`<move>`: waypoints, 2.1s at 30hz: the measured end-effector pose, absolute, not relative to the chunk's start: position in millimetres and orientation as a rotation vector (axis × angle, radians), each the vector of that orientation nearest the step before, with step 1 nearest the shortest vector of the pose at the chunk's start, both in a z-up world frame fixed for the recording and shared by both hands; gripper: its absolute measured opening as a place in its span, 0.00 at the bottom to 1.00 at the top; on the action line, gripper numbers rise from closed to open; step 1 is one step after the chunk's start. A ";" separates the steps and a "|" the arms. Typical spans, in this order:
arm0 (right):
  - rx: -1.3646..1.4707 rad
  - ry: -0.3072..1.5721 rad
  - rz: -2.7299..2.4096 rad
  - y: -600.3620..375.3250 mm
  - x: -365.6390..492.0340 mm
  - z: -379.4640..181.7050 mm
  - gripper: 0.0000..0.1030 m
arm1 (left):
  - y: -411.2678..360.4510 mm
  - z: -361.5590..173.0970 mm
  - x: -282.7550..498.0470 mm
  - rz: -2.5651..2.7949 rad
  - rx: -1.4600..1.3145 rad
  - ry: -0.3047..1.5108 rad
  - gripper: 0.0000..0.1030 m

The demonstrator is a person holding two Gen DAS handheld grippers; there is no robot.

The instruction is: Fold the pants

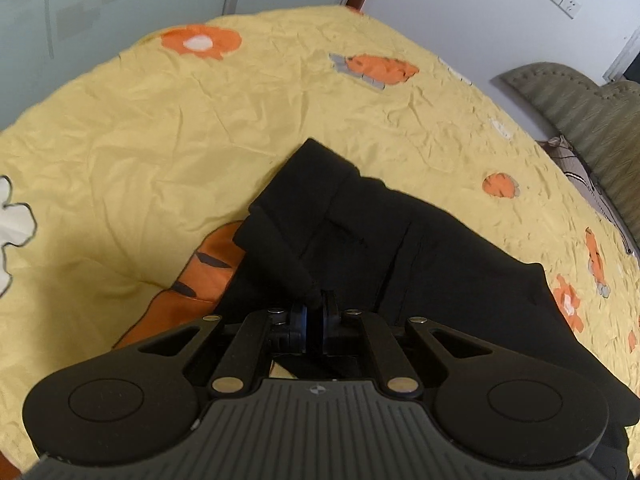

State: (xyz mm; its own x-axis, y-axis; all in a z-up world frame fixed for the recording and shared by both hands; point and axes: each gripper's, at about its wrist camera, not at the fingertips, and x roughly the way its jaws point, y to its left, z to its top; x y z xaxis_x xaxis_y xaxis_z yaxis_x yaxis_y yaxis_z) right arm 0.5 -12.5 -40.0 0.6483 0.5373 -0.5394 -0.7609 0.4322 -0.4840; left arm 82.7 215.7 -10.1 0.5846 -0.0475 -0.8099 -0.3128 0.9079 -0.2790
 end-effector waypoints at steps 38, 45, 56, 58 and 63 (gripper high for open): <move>0.850 0.610 0.032 -331.4 -20.2 -79.1 0.51 | -80.4 -56.5 20.5 -0.686 0.944 0.470 0.75; 0.800 0.551 -0.007 -322.4 -9.1 -86.5 0.06 | -83.3 -54.2 27.0 -0.740 0.871 0.502 0.17; 0.702 0.529 -0.005 -318.3 -66.6 -66.7 0.04 | -68.4 -44.9 -2.5 -0.881 0.800 0.539 0.08; 0.692 0.553 -0.001 -316.0 -70.2 -69.6 0.04 | -67.1 -47.0 -3.8 -0.889 0.800 0.557 0.08; 0.727 0.598 0.004 -317.2 -75.1 -84.5 0.04 | -69.1 -54.4 -4.8 -0.897 0.831 0.576 0.07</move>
State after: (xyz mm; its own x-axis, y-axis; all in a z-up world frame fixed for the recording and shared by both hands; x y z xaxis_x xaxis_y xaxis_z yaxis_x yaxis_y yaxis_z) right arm -75.1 -317.2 -84.5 0.8341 0.2049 -0.5121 0.1988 0.7544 0.6256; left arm -4.8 -69.1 -54.4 0.5131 -0.4428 -0.7353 0.8528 0.3596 0.3787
